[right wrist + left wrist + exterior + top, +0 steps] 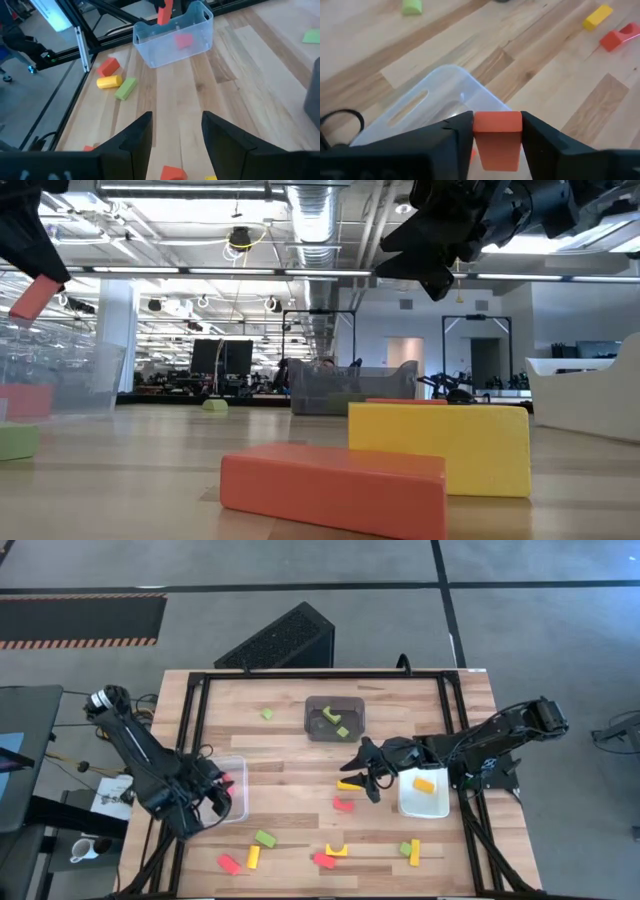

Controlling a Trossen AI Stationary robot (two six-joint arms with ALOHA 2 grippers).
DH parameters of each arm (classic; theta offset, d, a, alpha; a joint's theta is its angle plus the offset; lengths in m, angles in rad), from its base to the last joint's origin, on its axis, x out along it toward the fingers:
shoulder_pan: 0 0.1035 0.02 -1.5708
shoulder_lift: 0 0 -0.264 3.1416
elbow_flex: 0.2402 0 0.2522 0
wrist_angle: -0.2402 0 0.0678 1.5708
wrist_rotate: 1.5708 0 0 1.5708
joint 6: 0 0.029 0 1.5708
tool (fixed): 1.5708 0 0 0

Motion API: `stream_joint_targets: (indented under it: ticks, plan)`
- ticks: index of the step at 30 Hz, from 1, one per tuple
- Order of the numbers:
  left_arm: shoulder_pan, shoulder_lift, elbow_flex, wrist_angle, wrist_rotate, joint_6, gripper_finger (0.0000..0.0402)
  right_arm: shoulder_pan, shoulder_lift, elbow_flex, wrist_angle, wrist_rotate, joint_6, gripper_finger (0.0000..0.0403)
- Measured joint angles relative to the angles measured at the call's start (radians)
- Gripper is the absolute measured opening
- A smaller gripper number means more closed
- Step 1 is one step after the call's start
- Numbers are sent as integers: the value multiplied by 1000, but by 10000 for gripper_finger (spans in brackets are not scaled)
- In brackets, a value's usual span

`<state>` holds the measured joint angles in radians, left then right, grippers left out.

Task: Sort & place blocks by color
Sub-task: Put the orange block into the transparent bin, then put the yellow block into the white bin

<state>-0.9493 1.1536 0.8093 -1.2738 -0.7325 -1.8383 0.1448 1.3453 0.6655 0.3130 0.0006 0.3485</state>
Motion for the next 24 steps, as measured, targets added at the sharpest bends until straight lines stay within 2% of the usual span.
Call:
stream_joint_targets:
  ticks: [4, 6, 11, 14, 18, 19, 21, 24]
  plan:
    - [0, 5, 0, 0, 12, -4, 189, -1, 0, 0, 23, 0, 0, 189]
    - [7, 6, 0, -12, -17, -34, 211, -1, 0, 0, 24, 0, 0, 189]
    - [27, 6, 0, -23, -129, -62, 232, -1, 0, 0, 24, 0, 0, 189]
    - [30, 5, 4, -15, -302, -37, 229, -1, 0, 0, 24, 0, -2, 187]
    - [26, 8, -7, 147, -732, 178, 220, -1, 0, 0, 24, 0, -5, 185]
    - [29, 11, -15, 197, -813, 249, 218, -1, 0, 0, 24, 1, -5, 185]
    - [51, 12, -29, 256, -834, 347, 213, -1, 0, 0, 21, 3, -5, 185]
    - [96, 10, -57, 295, -838, 348, 204, 2, 1, 0, 14, 4, -5, 184]
